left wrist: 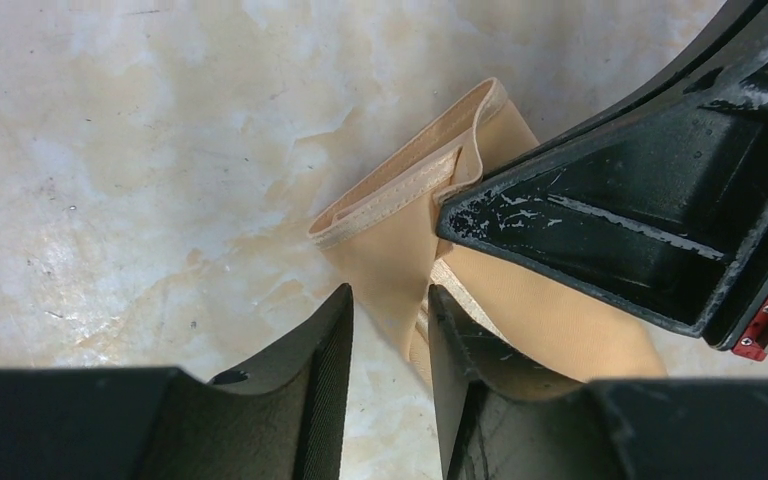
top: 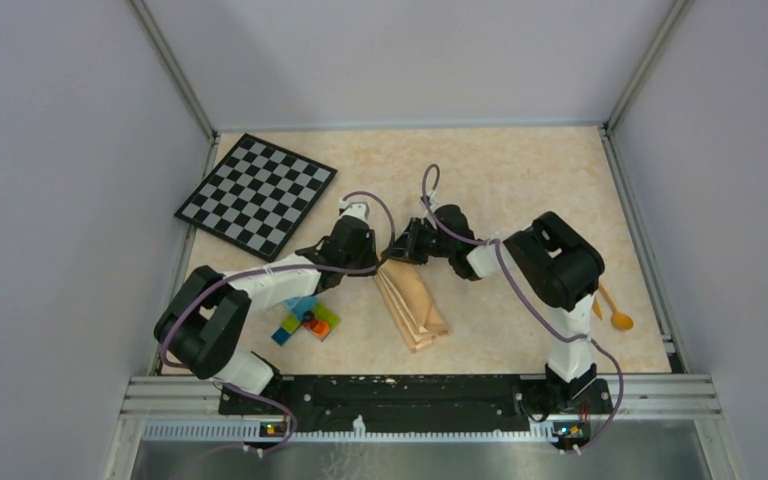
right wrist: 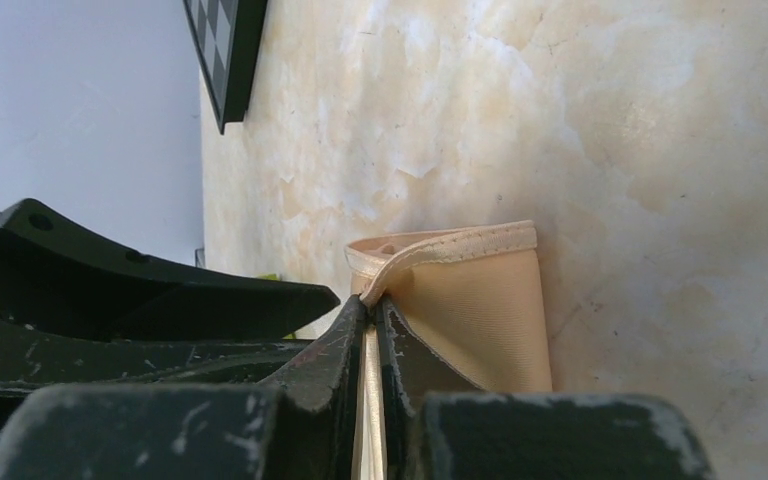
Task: Fold the napkin into a case and place the utensils inside
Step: Grasp the top corner of the smaller rectangle folded napkin from the folded napkin.
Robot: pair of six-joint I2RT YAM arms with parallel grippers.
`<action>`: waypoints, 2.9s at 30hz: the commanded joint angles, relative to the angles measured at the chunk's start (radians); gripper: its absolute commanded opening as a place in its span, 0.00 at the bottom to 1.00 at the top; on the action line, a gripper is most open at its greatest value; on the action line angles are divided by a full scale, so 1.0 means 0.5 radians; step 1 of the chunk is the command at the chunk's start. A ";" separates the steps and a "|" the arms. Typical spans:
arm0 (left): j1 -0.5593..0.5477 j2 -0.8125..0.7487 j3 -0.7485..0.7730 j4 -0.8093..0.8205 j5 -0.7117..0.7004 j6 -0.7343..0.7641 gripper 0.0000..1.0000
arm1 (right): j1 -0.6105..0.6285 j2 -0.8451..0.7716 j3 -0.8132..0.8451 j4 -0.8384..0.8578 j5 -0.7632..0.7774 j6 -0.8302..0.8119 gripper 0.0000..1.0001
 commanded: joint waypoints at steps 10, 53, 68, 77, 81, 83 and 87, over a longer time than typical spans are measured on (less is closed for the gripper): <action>-0.020 0.161 0.303 -0.136 -0.001 0.166 0.43 | -0.004 -0.300 -0.085 -0.123 0.051 -0.173 0.05; -0.222 0.030 0.160 0.008 -0.342 0.194 0.00 | 0.070 0.042 0.012 0.232 -0.181 0.018 0.16; -0.218 -0.011 0.145 0.008 -0.354 0.195 0.00 | 0.002 -0.033 -0.244 0.514 -0.250 0.133 0.34; -0.220 -0.022 0.147 0.005 -0.334 0.208 0.00 | -0.028 -0.003 -0.246 0.551 -0.219 0.153 0.17; -0.220 -0.028 0.151 0.010 -0.329 0.219 0.00 | -0.042 0.032 -0.210 0.547 -0.219 0.176 0.13; -0.218 -0.023 0.150 0.008 -0.322 0.223 0.00 | -0.043 0.043 -0.194 0.538 -0.217 0.172 0.14; -0.218 -0.014 0.153 0.010 -0.302 0.232 0.00 | -0.038 0.097 -0.121 0.479 -0.199 0.153 0.17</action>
